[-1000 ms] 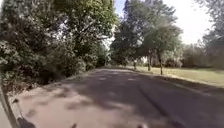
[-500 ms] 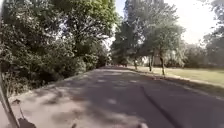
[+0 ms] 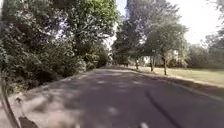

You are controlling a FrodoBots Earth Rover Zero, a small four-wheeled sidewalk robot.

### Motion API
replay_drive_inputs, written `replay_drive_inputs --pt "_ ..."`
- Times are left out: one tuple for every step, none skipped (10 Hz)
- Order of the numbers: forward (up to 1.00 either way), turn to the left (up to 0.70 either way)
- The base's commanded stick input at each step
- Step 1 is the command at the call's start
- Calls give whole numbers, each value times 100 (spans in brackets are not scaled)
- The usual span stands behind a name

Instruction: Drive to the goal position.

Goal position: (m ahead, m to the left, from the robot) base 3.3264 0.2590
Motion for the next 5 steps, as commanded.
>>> replay_drive_inputs --pt "70 0" --pt "70 -30" --pt "70 -35" --pt "70 -34" --pt "70 -15"
